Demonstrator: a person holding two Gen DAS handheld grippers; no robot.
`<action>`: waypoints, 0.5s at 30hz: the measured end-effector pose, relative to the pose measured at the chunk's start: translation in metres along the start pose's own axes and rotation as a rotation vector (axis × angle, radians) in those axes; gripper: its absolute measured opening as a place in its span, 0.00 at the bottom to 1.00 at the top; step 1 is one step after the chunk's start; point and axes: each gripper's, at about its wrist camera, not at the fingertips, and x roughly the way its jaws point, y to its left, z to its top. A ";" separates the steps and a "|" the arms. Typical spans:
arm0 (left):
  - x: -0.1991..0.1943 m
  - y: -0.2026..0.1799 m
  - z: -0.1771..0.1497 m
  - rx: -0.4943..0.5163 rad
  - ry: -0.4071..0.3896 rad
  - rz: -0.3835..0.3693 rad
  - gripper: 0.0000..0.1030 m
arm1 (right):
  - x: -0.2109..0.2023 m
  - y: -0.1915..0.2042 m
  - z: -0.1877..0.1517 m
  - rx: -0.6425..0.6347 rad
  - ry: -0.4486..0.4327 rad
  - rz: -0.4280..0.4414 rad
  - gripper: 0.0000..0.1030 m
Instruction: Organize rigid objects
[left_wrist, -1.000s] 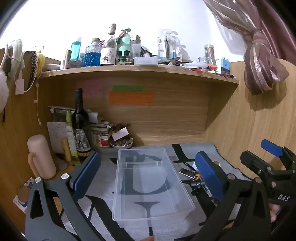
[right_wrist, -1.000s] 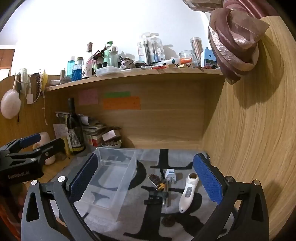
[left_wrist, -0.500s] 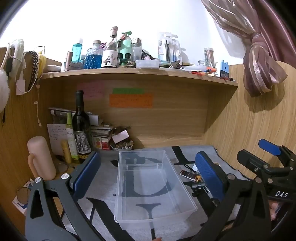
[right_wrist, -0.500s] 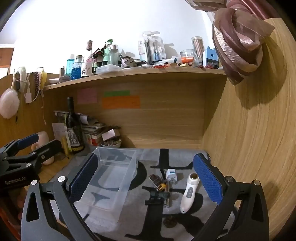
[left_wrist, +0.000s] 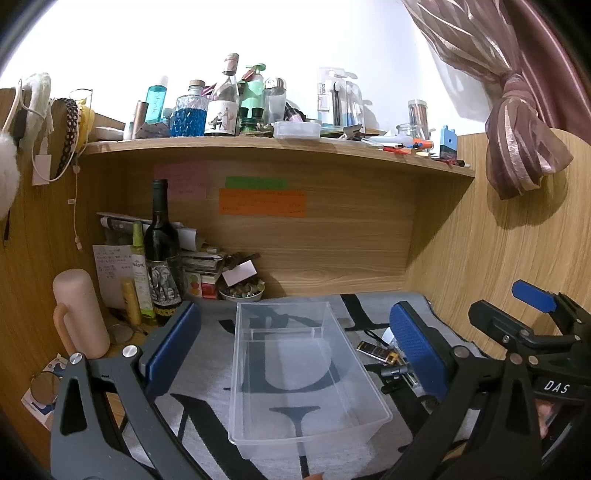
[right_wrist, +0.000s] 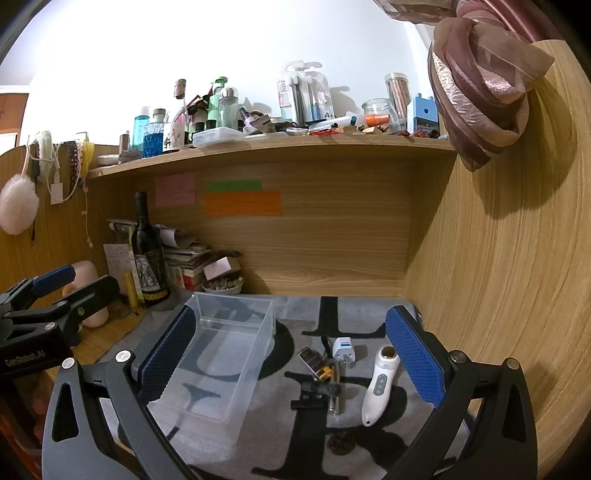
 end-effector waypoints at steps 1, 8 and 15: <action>0.000 0.000 0.000 0.000 0.001 -0.001 1.00 | 0.000 0.000 0.000 0.000 -0.001 0.000 1.00; 0.000 0.001 0.001 0.003 -0.003 -0.002 1.00 | -0.001 0.001 0.001 -0.003 -0.005 -0.001 1.00; -0.001 0.000 0.000 0.006 -0.002 -0.003 1.00 | -0.002 0.002 0.000 -0.011 -0.013 0.000 1.00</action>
